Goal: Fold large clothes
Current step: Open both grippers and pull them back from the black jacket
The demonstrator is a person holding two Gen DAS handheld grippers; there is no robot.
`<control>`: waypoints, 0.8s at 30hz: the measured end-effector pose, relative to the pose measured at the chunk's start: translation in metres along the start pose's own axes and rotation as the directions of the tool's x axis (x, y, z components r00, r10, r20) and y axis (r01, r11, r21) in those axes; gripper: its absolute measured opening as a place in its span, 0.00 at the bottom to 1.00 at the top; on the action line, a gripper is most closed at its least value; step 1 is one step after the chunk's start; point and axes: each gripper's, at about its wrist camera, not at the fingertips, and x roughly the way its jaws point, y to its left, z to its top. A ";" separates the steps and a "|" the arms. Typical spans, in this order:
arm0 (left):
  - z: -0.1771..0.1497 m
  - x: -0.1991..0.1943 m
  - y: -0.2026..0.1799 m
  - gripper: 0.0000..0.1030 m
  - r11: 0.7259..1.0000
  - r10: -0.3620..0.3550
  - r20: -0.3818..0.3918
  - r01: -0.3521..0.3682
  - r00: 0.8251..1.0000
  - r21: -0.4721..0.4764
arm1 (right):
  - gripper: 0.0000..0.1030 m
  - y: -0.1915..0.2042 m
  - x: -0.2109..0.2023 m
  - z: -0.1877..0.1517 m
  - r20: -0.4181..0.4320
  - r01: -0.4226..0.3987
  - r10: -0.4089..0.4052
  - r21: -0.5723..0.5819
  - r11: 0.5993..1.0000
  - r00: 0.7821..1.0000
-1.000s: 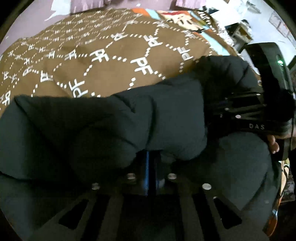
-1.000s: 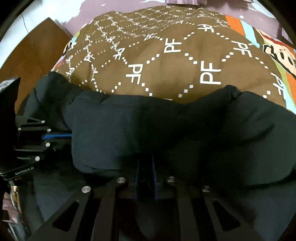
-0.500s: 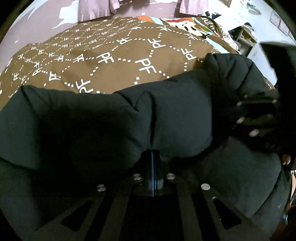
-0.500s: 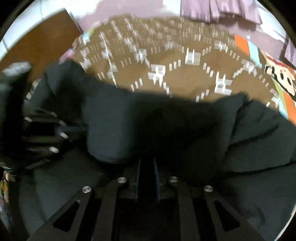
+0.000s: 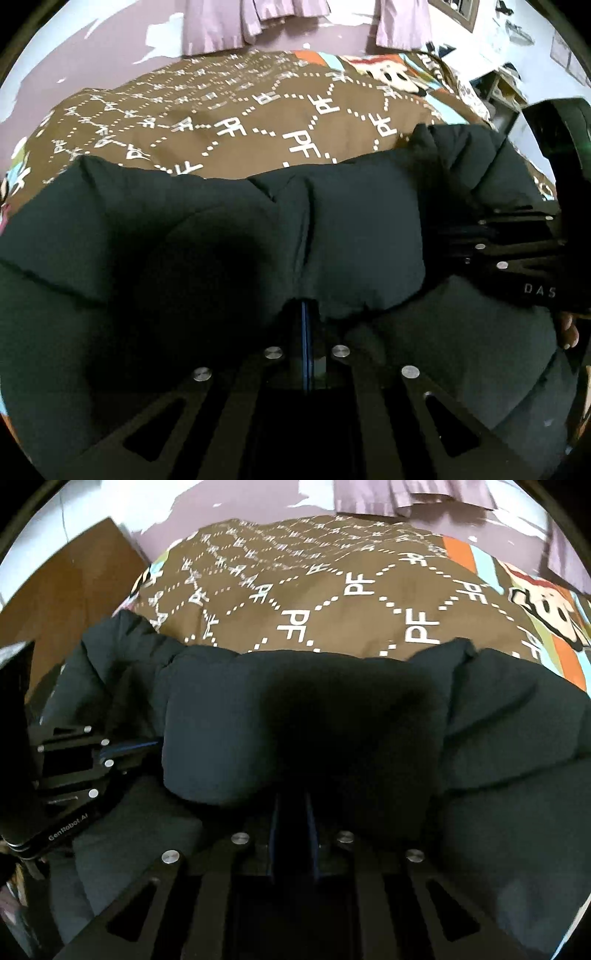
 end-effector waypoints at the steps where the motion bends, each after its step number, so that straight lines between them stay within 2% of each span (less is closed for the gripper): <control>1: -0.001 -0.005 -0.001 0.03 1.000 0.005 0.017 -0.005 1.000 -0.010 | 0.15 0.003 -0.005 0.000 0.018 0.005 -0.005 0.006 1.000 1.000; 2: -0.001 -0.010 -0.002 0.03 1.000 0.005 0.030 -0.005 1.000 -0.024 | 0.16 0.003 -0.011 -0.002 0.033 0.008 -0.008 0.011 1.000 0.999; 7: -0.002 -0.038 -0.007 0.05 0.995 0.006 0.099 0.004 0.995 -0.097 | 0.41 0.007 -0.046 -0.016 0.137 0.050 -0.058 0.061 0.997 0.989; 8: -0.002 -0.044 -0.009 0.09 0.994 0.009 0.112 0.003 0.994 -0.106 | 0.48 0.006 -0.054 -0.020 0.151 0.057 -0.067 0.069 0.996 0.986; 9: -0.004 -0.053 -0.011 0.12 0.993 0.015 0.129 0.000 0.992 -0.114 | 0.50 0.008 -0.064 -0.024 0.173 0.068 -0.080 0.075 0.995 0.982; 12: -0.009 -0.075 -0.018 0.40 0.991 0.018 0.173 0.006 0.985 -0.134 | 0.55 0.016 -0.088 -0.036 0.224 0.097 -0.114 0.088 0.991 0.968; 13: -0.012 -0.085 -0.021 0.45 0.990 0.023 0.193 0.006 0.981 -0.144 | 0.56 0.019 -0.093 -0.037 0.239 0.096 -0.116 0.093 0.991 0.964; 15: -0.016 -0.104 -0.025 0.49 0.987 0.034 0.220 0.002 0.975 -0.163 | 0.62 0.025 -0.111 -0.044 0.274 0.085 -0.110 0.103 0.991 0.955; 20: -0.026 -0.155 -0.031 0.76 0.976 0.069 0.279 -0.008 0.958 -0.216 | 0.85 0.047 -0.157 -0.061 0.357 0.096 -0.129 0.108 0.990 0.925; 22: -0.028 -0.178 -0.035 0.82 0.974 0.083 0.306 -0.012 0.949 -0.226 | 0.88 0.055 -0.175 -0.065 0.376 0.106 -0.139 0.106 0.989 0.916; 24: -0.032 -0.201 -0.041 0.83 0.971 0.096 0.325 -0.016 0.941 -0.239 | 0.91 0.062 -0.194 -0.070 0.400 0.118 -0.150 0.103 0.988 0.904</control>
